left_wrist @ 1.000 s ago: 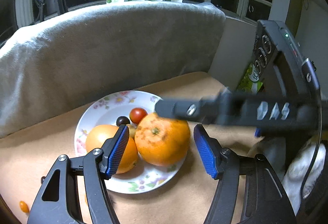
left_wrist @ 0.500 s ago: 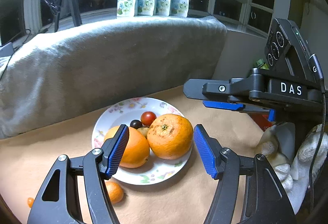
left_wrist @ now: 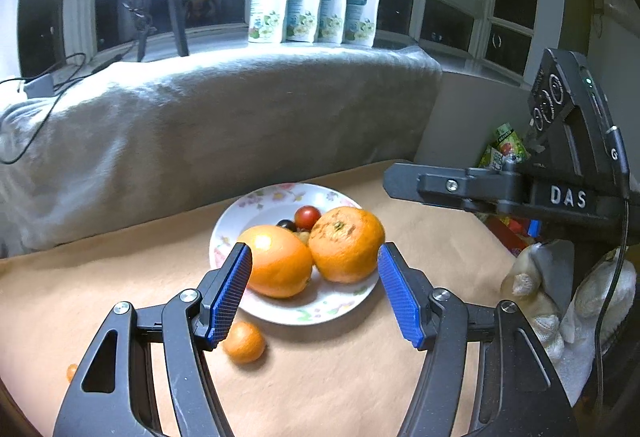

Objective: Organize fruits
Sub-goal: 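Withdraw both tools from the plate toward the loose small fruits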

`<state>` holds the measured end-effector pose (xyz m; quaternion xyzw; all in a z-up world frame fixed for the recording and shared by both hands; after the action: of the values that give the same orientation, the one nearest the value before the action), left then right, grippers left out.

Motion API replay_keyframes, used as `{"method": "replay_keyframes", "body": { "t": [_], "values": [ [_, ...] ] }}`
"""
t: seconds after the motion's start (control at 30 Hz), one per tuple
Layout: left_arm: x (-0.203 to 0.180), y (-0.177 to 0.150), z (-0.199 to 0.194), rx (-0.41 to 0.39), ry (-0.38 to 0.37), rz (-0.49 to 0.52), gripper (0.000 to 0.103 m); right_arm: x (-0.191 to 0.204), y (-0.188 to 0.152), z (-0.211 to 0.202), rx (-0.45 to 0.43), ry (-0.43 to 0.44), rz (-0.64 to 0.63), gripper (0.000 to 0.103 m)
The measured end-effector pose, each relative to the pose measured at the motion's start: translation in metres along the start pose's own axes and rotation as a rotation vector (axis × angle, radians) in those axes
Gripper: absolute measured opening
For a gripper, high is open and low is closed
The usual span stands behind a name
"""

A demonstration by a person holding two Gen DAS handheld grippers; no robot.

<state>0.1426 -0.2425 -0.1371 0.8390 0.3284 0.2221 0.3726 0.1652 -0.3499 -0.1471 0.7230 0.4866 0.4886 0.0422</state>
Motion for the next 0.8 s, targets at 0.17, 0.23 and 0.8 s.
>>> {"method": "replay_keyframes", "body": {
  "t": [0.17, 0.23, 0.8],
  "values": [
    [0.013, -0.011, -0.015, -0.008, 0.020, -0.016, 0.065, 0.016, -0.017, -0.002, -0.004, -0.035, -0.086, 0.083],
    [0.019, -0.017, -0.022, -0.009, 0.033, -0.020, 0.065, 0.024, -0.025, -0.003, -0.006, -0.045, -0.121, 0.084],
    [0.094, -0.091, -0.070, 0.005, 0.158, -0.138, 0.070, 0.072, -0.069, -0.007, -0.069, -0.005, -0.247, 0.095]
  ]
}}
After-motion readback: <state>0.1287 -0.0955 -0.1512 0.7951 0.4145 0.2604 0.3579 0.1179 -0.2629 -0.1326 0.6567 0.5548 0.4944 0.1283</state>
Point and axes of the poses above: each gripper's, at about its wrist camera, not at the fingertips, and z roughly the way its jaws point, x to its left, y to its top, the point moved 9 cm from there along z, roughly the way its jaws point, and after that the axes turned 14 degrees about z, right-handed, at the moved point
